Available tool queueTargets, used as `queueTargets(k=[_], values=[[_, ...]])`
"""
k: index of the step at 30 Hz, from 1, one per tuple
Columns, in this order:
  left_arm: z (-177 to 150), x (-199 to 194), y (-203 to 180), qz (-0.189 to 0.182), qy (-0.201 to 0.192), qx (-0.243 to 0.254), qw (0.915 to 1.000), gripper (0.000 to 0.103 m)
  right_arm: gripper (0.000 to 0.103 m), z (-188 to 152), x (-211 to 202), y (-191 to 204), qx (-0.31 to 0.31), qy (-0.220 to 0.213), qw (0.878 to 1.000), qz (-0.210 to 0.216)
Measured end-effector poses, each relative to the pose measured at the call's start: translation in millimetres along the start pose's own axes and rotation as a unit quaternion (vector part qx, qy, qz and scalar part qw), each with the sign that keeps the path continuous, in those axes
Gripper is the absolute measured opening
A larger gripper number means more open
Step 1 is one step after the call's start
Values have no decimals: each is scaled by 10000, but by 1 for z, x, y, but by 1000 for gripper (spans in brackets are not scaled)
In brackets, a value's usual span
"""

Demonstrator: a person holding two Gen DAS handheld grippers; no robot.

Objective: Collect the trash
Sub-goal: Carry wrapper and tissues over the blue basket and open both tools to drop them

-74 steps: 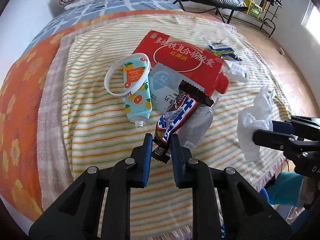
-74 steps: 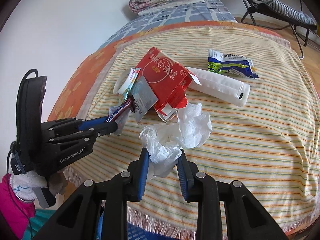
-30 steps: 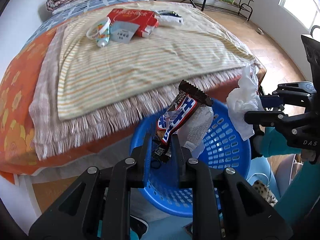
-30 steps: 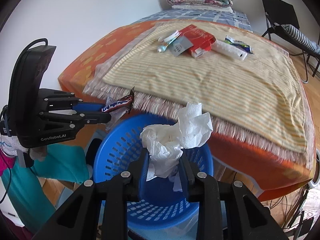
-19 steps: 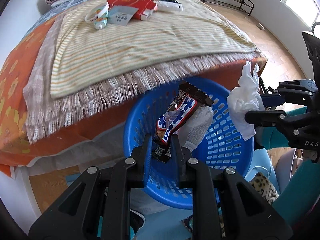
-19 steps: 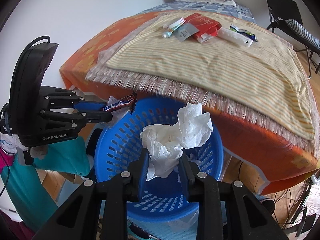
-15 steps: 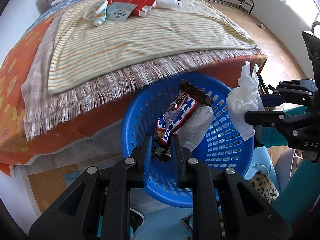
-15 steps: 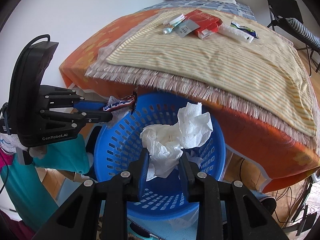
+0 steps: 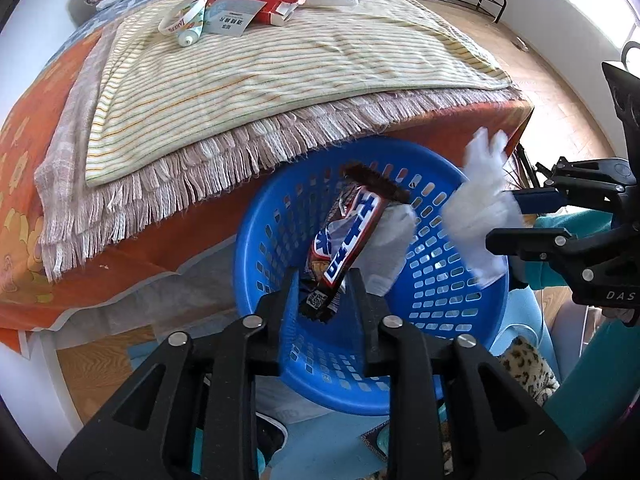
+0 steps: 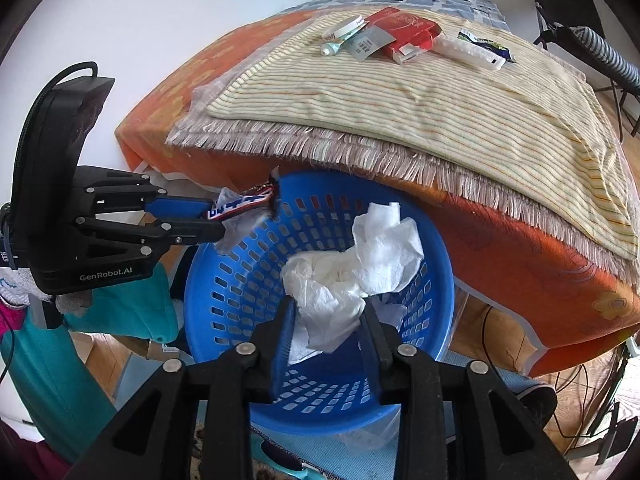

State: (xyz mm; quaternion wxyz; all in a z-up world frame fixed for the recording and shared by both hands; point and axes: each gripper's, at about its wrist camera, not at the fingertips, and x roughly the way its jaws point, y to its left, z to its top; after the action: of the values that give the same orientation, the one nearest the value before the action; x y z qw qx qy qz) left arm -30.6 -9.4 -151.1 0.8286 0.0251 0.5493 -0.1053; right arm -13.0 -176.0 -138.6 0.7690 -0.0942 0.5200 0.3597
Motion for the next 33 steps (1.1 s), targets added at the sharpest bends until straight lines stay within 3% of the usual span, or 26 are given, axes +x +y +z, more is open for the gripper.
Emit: queueTargets(k=[4, 7, 10, 13, 19, 26, 33], values=[[1, 2, 0, 19, 36, 9, 10000, 28, 56, 1, -1, -1, 29, -20, 10000, -33], [1, 2, 0, 31, 13, 8, 10000, 43, 60, 1, -1, -2, 49, -30, 10000, -69], [2, 2, 0, 52, 12, 6, 10000, 46, 67, 2, -1, -4, 90, -3, 9999, -94], [2, 2, 1, 63, -1, -24, 10000, 59, 71, 2, -1, -5, 120, 13, 9999, -107], [3, 1, 4, 80, -2, -81, 9999, 66, 85, 3, -3, -6, 133, -52, 9997, -183], [11, -4, 10, 50, -87, -217, 9997, 66, 86, 11, -8, -7, 79, -117, 9988, -463], [31, -14, 21, 76, -224, -353, 9991, 66, 87, 24, -15, -15, 213, -219, 9984, -470]])
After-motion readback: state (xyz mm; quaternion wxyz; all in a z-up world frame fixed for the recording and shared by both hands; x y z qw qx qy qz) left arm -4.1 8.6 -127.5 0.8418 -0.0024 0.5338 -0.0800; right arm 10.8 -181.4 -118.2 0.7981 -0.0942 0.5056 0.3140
